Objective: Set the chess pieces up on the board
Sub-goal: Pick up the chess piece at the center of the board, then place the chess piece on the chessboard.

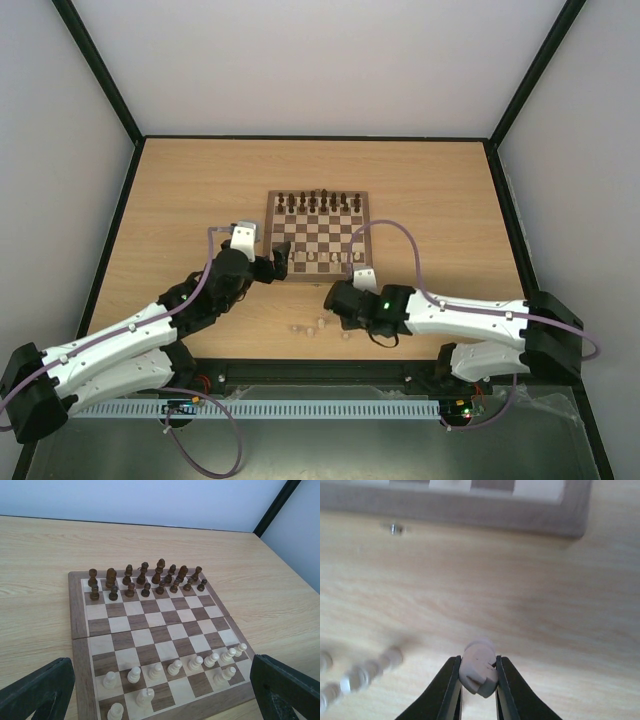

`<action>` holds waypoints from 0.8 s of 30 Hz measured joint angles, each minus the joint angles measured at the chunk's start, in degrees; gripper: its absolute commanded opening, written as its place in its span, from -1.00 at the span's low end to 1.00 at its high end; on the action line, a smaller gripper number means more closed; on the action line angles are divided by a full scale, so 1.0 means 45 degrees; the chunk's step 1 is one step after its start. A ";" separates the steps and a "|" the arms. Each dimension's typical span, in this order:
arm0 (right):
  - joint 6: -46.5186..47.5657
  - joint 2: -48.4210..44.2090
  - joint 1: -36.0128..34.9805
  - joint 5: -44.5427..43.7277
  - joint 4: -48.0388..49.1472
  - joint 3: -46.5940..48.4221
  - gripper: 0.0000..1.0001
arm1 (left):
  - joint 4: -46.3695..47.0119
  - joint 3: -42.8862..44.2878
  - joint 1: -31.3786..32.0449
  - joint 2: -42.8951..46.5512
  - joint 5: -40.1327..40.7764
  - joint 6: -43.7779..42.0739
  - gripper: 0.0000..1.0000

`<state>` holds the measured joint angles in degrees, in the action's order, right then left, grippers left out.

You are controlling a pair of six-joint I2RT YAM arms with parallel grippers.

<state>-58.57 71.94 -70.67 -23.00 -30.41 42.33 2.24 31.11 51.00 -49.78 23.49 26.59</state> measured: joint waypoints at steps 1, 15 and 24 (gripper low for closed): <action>0.0175 -0.0053 0.0287 -0.0083 -0.0005 0.0131 -0.70 | 0.0000 0.0000 0.0000 -0.0019 0.0000 0.0000 0.98; 0.3366 0.1923 0.3662 0.0087 0.0015 0.2628 -0.73 | 0.0000 0.0005 0.0019 -0.0291 -0.0029 0.0000 0.98; 0.4614 0.3774 0.4648 0.0607 0.0223 0.3827 -0.74 | 0.0000 0.0005 0.0019 -0.0291 -0.0029 0.0000 0.98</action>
<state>-37.80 88.92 -49.76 -20.27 -29.41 59.55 2.24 31.14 51.09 -51.09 23.35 26.59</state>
